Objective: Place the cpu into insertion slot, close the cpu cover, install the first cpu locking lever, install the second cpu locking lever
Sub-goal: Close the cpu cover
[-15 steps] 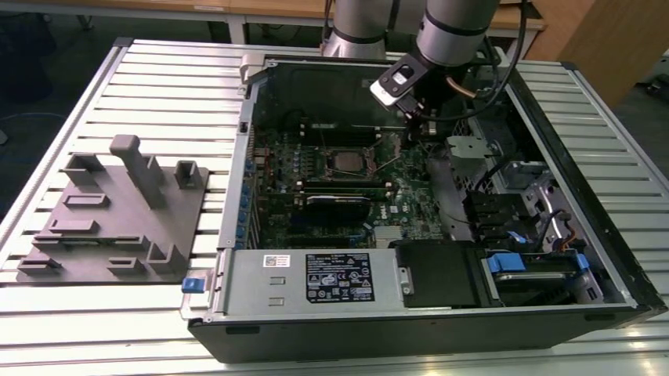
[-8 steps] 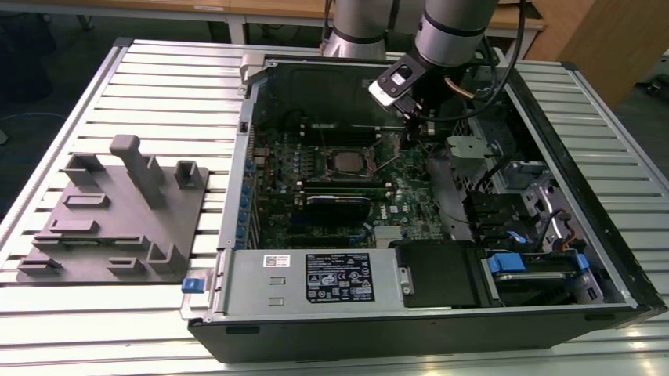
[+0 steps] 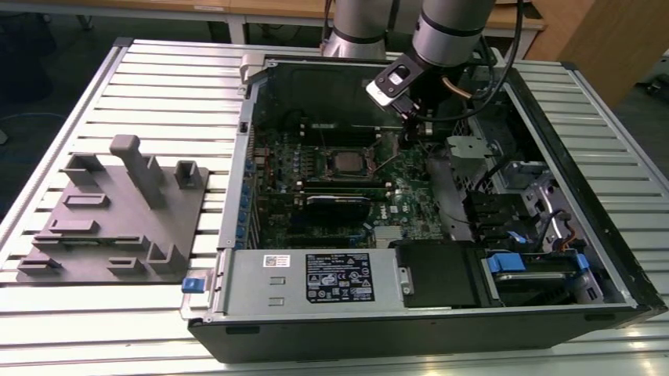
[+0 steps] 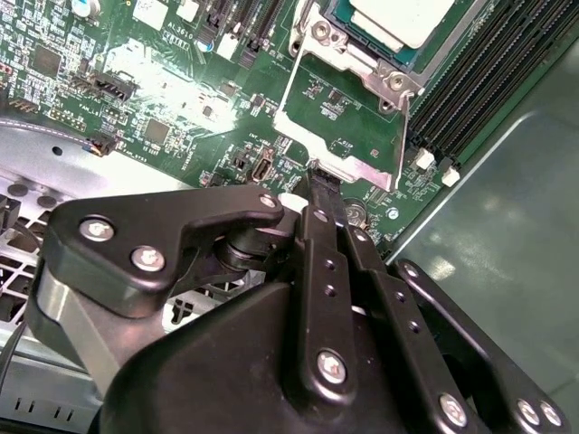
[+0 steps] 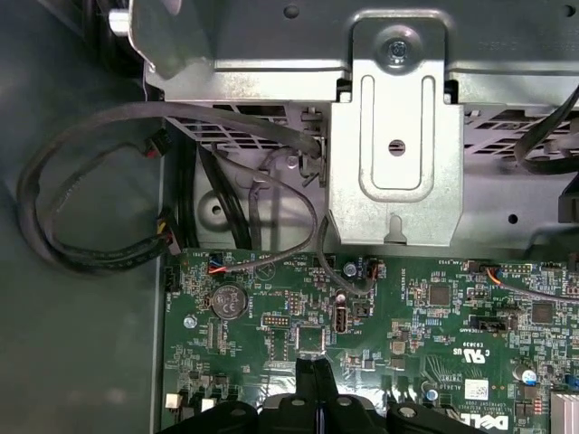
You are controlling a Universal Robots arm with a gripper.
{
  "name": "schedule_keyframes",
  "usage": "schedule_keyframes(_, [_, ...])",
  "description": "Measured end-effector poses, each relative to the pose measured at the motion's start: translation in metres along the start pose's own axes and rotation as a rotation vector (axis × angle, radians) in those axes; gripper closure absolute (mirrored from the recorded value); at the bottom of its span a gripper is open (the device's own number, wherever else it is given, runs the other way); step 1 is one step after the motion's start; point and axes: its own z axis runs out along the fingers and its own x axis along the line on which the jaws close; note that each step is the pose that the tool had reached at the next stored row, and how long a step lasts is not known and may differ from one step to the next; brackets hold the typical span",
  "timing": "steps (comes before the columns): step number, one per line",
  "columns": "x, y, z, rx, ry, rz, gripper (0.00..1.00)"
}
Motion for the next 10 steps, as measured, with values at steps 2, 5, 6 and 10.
schedule_keyframes(2, [0.0000, -0.0001, 0.0000, 0.0000, 0.0000, 0.000, 0.89])
schedule_keyframes(5, [0.0000, -0.0015, 0.0000, 0.0000, 0.0000, 0.000, 0.89])
schedule_keyframes(6, [0.0000, -0.0020, 0.0000, 0.0000, 0.0000, 0.000, 0.89])
schedule_keyframes(10, [0.0000, -0.0035, 0.0001, 0.0001, 0.0000, 0.000, 0.89])
